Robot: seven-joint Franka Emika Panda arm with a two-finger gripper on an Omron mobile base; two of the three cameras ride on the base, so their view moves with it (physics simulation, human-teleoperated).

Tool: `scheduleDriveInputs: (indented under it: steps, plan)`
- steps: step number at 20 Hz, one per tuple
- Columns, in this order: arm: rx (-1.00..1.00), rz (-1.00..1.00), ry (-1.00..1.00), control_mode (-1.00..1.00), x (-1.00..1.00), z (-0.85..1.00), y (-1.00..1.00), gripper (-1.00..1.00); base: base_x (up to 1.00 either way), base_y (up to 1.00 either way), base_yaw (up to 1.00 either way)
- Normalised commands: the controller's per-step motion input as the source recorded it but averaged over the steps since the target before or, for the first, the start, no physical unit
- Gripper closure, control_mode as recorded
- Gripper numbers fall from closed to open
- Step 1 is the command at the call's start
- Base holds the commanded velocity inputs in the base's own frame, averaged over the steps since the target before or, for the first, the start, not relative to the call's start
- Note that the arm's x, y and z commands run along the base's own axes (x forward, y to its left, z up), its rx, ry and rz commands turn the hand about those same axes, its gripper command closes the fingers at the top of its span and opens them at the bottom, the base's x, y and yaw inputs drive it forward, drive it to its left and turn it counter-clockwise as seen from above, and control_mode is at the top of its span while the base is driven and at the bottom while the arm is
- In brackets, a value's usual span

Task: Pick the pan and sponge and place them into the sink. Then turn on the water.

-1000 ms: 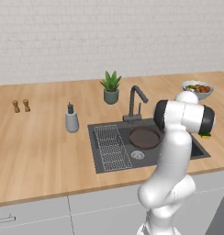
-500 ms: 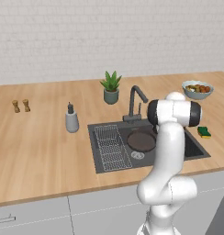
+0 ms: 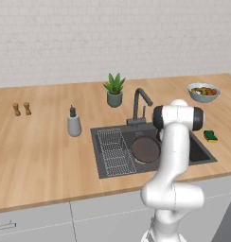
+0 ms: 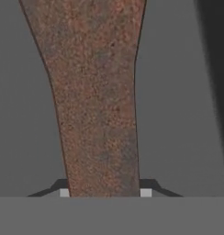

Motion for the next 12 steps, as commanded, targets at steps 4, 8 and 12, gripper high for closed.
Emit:
scheduleDriveInputs:
  steps: [4,8,12]
  plan:
    - [0.0,0.01,0.0,-1.0,0.11,-0.44,0.0,1.0,0.0,0.0,0.0]
    - [0.0,0.01,0.0,-1.0,0.0,-0.38,0.0,1.0,0.0,0.0,0.0]
    - [0.0,0.02,0.0,-1.0,0.0,-0.42,0.0,-1.0,0.0,0.0,0.0]
